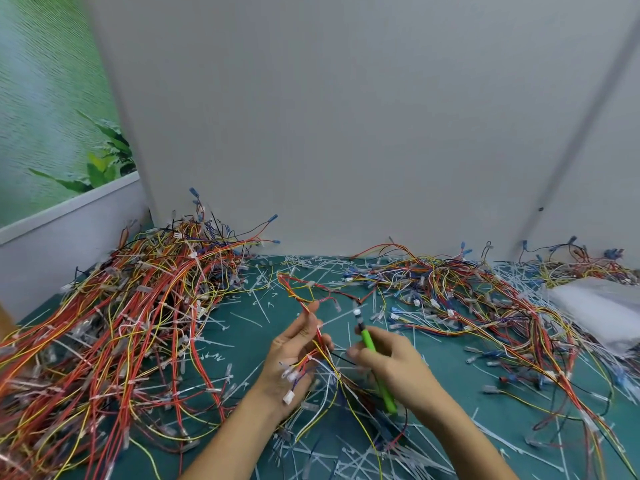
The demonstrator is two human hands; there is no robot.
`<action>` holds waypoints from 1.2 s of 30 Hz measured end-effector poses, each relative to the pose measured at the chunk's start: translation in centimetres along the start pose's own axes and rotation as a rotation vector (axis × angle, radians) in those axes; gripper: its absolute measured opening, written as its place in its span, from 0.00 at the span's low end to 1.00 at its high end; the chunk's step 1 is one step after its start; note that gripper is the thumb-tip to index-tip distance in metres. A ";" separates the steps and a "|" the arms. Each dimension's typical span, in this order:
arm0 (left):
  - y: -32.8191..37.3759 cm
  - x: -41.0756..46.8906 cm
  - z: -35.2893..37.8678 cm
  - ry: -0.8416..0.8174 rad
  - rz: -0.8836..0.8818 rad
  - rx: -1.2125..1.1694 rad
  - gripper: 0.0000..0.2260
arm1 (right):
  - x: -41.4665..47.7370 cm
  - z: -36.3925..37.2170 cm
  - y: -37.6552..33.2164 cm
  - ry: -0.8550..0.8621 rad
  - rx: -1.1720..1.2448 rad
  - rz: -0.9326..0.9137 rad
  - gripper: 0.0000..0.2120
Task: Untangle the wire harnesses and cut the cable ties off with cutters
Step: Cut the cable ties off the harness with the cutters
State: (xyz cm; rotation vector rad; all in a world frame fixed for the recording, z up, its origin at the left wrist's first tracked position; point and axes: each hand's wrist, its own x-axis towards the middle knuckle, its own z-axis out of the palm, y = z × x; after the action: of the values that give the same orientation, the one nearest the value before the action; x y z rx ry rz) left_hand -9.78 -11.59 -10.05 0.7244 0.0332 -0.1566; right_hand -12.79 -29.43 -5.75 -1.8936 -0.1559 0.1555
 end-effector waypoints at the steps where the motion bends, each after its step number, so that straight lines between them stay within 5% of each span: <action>1: 0.1 0.1 -0.1 0.005 0.006 -0.016 0.16 | 0.3 0.1 0.0 0.095 0.151 0.039 0.13; 4: 0.3 0.4 -0.3 0.027 0.031 -0.060 0.17 | 1.0 -0.2 -0.2 0.238 0.740 0.166 0.12; 7: 0.7 0.6 -0.6 0.056 0.052 -0.081 0.17 | 1.0 -1.3 0.1 0.177 1.234 0.183 0.10; 11: 1.0 0.7 -0.6 0.040 0.024 -0.080 0.17 | 1.4 -1.7 0.7 0.320 1.429 0.122 0.10; 15: 0.7 0.8 -0.6 0.018 0.009 -0.079 0.14 | 1.7 -2.5 0.9 0.342 1.150 0.151 0.09; 19: 0.8 0.9 -0.9 0.010 0.027 -0.063 0.18 | 1.0 -2.3 1.3 0.223 0.037 0.087 0.09; 21: 0.8 0.9 -1.0 -0.004 0.031 -0.065 0.18 | 0.6 -1.5 1.6 0.156 -0.270 -0.014 0.12; 26: 0.6 0.8 -1.4 -0.015 0.049 -0.043 0.19 | -0.1 -1.0 1.2 -0.070 -0.347 -0.062 0.20; 36: 0.2 0.9 -1.5 -0.048 0.030 0.044 0.18 | -0.2 -0.2 1.0 -0.153 -0.218 -0.167 0.13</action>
State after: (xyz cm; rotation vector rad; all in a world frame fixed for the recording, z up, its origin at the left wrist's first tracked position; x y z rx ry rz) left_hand -8.78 -10.59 -11.09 0.7640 -0.0273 -0.1463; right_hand -12.95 -29.94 -6.61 -2.0741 -0.4498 0.1751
